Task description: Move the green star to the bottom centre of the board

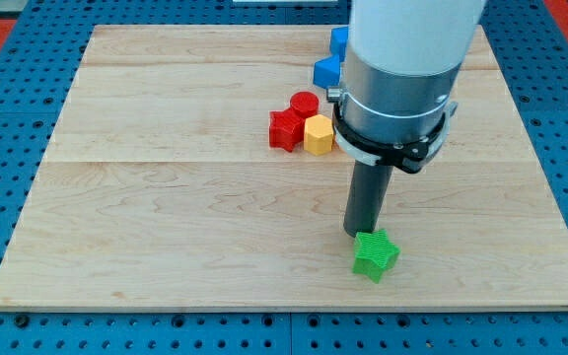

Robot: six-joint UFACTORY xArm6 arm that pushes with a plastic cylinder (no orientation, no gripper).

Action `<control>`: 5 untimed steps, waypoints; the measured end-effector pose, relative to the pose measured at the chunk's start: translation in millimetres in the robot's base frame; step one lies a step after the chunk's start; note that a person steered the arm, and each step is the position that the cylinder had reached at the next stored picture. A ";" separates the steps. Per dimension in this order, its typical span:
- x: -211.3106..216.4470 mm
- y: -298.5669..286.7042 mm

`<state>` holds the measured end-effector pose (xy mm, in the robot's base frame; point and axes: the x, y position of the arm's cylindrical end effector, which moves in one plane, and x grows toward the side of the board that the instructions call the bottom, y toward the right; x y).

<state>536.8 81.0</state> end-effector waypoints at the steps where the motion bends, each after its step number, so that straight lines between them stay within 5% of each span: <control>1: 0.0 55.2; 2: 12.1 74.2; 3: 48.5 44.6; 5: 50.6 -44.8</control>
<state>587.4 36.2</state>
